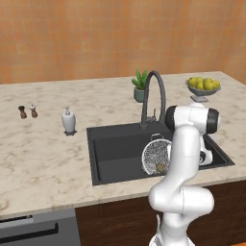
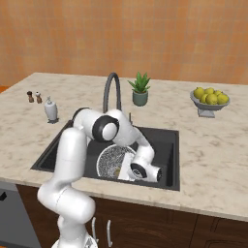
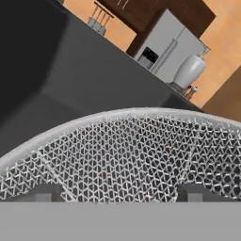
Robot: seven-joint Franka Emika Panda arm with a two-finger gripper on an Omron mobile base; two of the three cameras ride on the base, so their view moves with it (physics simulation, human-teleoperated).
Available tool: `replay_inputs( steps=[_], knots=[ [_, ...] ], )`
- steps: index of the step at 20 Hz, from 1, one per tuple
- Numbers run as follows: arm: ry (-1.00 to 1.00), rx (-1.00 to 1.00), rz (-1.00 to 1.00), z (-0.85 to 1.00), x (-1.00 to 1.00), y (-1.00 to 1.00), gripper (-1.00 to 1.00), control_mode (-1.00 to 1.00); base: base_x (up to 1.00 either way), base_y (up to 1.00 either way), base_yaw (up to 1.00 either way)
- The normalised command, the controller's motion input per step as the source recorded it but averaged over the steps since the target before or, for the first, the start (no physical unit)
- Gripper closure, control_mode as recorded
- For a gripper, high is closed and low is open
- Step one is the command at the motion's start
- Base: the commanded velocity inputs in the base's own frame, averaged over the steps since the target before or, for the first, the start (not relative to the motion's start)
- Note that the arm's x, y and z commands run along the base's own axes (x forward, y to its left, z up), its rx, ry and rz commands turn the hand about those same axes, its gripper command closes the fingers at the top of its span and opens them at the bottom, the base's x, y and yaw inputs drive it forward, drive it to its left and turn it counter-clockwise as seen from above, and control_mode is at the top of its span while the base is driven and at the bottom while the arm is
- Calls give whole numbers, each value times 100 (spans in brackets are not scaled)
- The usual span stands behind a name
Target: Put the colander in the sink, put the kiwi in the colander, and turn on the sink faucet and pour water over the colander.
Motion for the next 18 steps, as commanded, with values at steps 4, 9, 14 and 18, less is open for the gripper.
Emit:
replay_inputs(
  steps=[4, 9, 14, 18],
  knots=[
    [-36, 0, 0, 12, 19, 8, -100, -100, 0, 0, 0],
    [-23, 0, 0, 45, 23, -4, -100, -100, 0, 0, 0],
    [-11, -2, 0, 10, 34, 0, -100, -100, 0, 0, 0],
    [-1, -1, 0, 63, 27, -17, -100, -100, 0, 0, 0]
  ],
)
